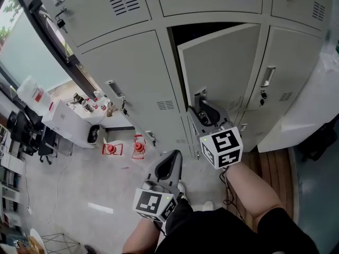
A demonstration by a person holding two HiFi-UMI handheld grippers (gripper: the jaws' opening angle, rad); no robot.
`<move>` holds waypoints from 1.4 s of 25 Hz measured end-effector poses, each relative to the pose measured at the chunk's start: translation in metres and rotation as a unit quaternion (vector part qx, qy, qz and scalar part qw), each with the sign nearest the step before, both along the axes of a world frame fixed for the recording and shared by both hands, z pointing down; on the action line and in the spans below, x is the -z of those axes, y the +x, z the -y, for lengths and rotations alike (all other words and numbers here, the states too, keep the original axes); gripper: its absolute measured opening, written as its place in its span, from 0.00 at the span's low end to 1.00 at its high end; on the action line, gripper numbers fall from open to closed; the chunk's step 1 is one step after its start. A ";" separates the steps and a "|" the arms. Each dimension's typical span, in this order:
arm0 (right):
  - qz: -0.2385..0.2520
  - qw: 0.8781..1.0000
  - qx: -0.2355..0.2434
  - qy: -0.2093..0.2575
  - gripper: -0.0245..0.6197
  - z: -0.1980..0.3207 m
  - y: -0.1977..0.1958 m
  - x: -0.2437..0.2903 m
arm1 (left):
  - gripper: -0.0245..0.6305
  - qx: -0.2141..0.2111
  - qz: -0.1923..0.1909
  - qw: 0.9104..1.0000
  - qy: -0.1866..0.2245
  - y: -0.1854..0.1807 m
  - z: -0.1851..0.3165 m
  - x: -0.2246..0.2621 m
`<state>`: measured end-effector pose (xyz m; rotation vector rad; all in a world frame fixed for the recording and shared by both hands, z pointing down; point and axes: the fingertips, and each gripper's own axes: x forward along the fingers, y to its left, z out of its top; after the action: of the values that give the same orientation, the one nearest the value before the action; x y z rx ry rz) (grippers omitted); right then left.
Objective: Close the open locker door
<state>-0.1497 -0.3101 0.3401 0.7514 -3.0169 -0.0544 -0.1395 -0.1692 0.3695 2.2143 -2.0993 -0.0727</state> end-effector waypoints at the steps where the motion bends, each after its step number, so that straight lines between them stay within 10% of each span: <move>1: -0.002 1.000 0.001 0.002 0.31 0.002 -0.004 0.000 | 0.06 -0.003 -0.001 1.000 -0.002 -0.002 0.003 -0.002; 35: -0.012 0.998 -0.061 0.004 0.25 0.084 -0.076 -0.001 | 0.06 -0.069 -0.011 0.997 -0.012 -0.091 0.084 -0.002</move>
<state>-0.2254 -0.3941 0.3408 0.9254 -2.9425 -0.0718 -0.2304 -0.2531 0.3717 2.3267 -1.9197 -0.0626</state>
